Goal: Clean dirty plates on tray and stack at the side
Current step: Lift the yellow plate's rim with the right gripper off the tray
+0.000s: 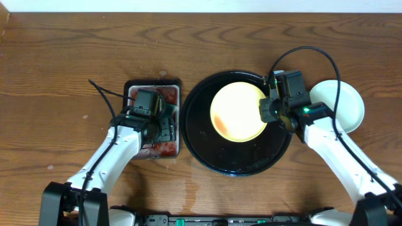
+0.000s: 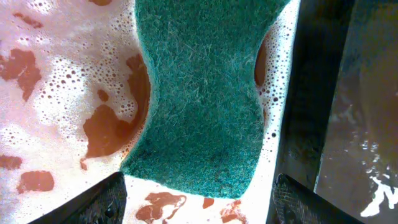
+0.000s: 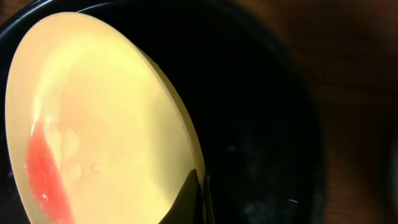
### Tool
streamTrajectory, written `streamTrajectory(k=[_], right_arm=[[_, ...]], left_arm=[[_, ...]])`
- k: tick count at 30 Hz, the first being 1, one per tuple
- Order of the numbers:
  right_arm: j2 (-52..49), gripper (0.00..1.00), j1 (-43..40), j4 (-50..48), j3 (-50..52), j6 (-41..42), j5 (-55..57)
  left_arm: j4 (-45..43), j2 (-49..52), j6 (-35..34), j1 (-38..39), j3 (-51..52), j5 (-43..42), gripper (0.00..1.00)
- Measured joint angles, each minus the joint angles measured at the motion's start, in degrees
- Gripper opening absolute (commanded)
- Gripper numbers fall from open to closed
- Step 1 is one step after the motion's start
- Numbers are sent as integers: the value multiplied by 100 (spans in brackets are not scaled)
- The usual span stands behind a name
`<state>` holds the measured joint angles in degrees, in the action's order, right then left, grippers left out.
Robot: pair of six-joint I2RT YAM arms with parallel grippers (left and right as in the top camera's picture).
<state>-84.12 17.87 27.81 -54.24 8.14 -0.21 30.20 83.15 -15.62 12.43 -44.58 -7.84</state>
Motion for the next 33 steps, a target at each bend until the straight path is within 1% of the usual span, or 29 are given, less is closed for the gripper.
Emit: streamTrajectory(k=[4, 7, 24, 33], right_arm=[[236, 1, 151, 133, 0, -63, 638], [367, 1, 417, 177, 0, -98, 1167], [544, 1, 2481, 140, 0, -584, 4339], [544, 1, 3021, 118, 0, -608, 5233]], left_arm=[[0, 0, 0, 0, 0, 0, 76], [0, 0, 0, 0, 0, 0, 76], [0, 0, 0, 0, 0, 0, 76], [0, 2, 0, 0, 0, 0, 76]])
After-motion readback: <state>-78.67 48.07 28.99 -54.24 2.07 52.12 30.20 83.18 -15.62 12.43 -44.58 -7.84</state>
